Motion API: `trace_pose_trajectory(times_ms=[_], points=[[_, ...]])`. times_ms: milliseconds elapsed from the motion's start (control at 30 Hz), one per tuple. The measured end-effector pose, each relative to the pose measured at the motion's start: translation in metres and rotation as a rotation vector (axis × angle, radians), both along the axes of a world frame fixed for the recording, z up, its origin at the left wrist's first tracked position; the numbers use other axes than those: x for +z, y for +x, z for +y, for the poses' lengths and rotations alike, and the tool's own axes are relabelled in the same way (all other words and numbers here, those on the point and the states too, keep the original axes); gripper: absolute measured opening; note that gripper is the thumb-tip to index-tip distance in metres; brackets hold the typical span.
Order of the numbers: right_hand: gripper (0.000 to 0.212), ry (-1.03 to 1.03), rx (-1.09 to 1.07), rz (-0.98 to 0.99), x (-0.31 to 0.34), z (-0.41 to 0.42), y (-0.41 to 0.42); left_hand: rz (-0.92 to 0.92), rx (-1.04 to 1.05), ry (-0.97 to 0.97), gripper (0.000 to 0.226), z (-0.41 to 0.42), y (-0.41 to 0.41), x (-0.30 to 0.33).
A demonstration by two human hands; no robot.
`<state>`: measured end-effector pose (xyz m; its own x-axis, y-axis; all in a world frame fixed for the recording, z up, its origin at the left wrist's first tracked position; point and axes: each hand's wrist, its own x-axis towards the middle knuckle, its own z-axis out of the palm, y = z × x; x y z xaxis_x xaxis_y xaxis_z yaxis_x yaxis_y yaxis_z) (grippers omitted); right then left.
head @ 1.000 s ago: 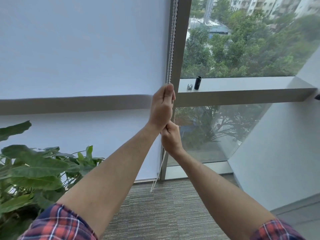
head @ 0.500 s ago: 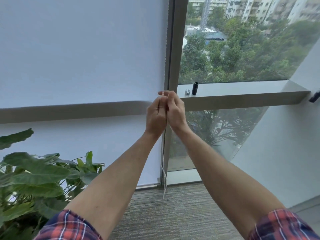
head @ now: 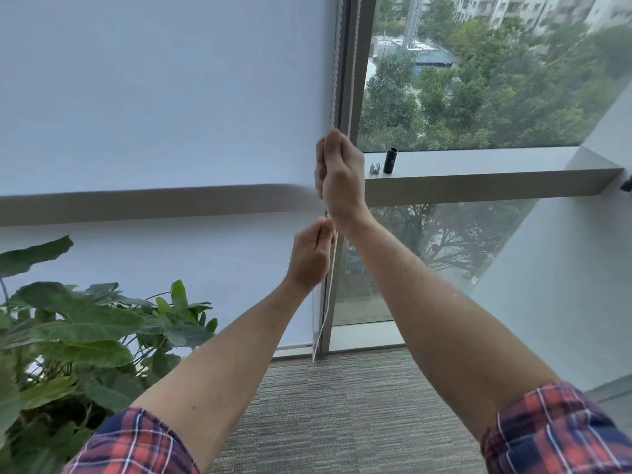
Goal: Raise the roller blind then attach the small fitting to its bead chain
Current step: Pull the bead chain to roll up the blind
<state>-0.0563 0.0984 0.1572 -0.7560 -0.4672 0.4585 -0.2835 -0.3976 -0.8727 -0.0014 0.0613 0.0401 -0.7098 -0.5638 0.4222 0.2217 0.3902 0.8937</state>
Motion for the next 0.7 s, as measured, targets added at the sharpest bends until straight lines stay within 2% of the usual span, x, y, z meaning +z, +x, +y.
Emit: trace_pose_trajectory(times_ms=[133, 267, 367, 500, 600, 700], points=[[0.044, 0.066, -0.106, 0.014, -0.027, 0.004, 0.001, -0.061, -0.096, 0.030, 0.036, 0.003, 0.005, -0.024], [0.044, 0.066, -0.152, 0.024, -0.032, 0.006, -0.001, -0.096, -0.122, -0.006, 0.047, -0.007, 0.011, -0.011], [0.041, 0.083, -0.186, 0.069, -0.033, 0.007, 0.000, -0.022, -0.036, 0.038, 0.060, -0.022, 0.004, 0.018], [0.040, 0.078, -0.149, 0.046, -0.046, 0.004, 0.005, 0.121, 0.022, 0.167, 0.057, -0.034, -0.010, 0.083], [0.041, 0.139, -0.159, 0.033, -0.067, 0.004, 0.005, 0.210, -0.045, 0.137, 0.043, -0.032, -0.015, 0.128], [0.042, 0.180, -0.145, 0.000, -0.082, 0.004, 0.008, 0.250, -0.172, 0.084, 0.041, -0.021, -0.018, 0.150]])
